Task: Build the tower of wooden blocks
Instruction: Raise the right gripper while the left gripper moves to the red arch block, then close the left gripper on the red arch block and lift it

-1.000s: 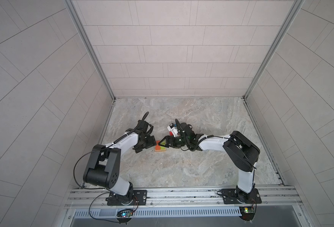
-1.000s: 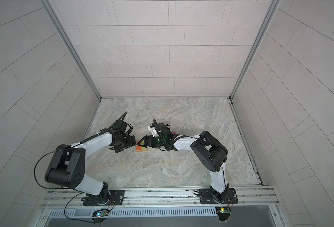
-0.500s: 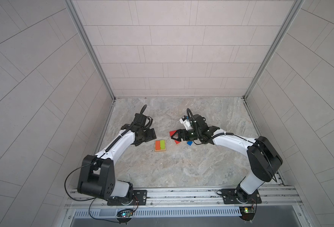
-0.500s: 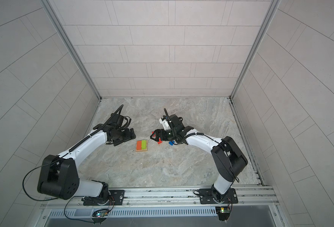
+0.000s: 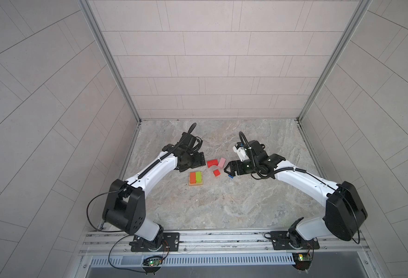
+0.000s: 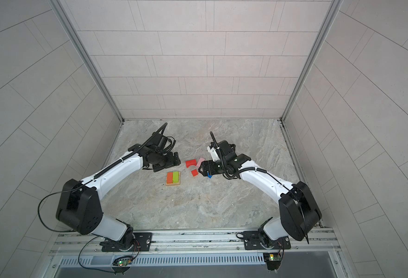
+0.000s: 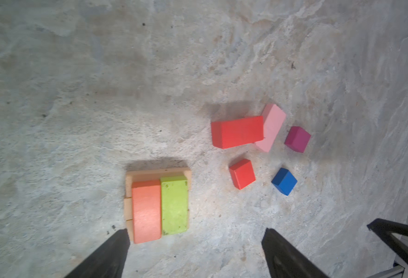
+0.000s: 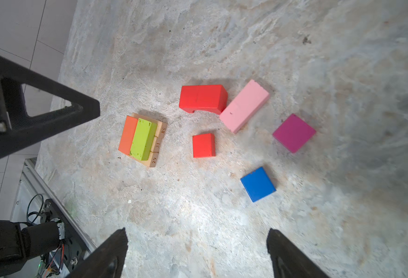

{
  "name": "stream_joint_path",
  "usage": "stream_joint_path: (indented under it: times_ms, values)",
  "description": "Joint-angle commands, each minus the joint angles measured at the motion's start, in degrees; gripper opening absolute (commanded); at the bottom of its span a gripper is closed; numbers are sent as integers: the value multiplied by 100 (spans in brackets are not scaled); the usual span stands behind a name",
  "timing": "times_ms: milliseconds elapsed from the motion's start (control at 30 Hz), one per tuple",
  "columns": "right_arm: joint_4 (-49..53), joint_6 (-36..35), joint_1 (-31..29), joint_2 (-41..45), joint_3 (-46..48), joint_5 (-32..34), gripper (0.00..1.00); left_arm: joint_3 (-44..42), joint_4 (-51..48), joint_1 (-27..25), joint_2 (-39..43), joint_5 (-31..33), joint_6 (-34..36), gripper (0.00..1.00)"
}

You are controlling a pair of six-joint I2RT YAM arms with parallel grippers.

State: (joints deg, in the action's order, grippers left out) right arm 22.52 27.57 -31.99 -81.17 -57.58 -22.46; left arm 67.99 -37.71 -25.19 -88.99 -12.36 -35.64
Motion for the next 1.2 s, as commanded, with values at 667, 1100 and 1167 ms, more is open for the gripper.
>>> stream_joint_path:
  times_ms: [667,1100,1167]
  values:
    - [-2,-279,309,2047,1361,645,95,2714,-1141,-700,-2673,1397,-1096,94]
    - [-55,-231,360,2188,1532,522,95,3089,-1154,-825,-3250,1215,-1034,94]
    - [-55,-234,360,2201,1537,523,95,3115,-1154,-826,-3320,1195,-1007,93]
